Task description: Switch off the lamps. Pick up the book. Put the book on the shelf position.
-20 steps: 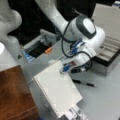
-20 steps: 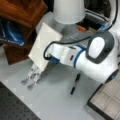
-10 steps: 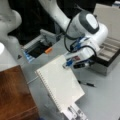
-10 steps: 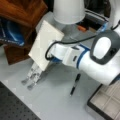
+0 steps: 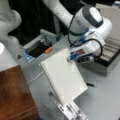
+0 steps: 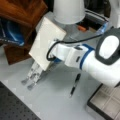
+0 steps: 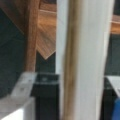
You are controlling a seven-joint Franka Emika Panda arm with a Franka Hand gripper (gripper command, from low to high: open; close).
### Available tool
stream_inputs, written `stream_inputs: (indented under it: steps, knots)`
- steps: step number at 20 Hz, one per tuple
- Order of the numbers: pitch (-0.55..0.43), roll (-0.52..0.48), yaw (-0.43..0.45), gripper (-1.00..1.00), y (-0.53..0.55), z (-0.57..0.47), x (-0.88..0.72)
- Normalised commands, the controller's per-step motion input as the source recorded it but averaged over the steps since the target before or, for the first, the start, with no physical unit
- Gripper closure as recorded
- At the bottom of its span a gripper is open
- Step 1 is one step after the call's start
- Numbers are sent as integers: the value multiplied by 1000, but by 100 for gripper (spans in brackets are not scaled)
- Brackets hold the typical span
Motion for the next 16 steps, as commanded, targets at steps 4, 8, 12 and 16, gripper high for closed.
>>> stream_inputs:
  steps: [4, 8, 12, 16]
  knots:
    - [84, -219, -104, 100, 63, 295, 277]
    - [101, -211, -157, 100, 83, 348, 276]
    - [103, -167, -192, 100, 86, 362, 268]
    - [68, -127, -204, 100, 53, 330, 246]
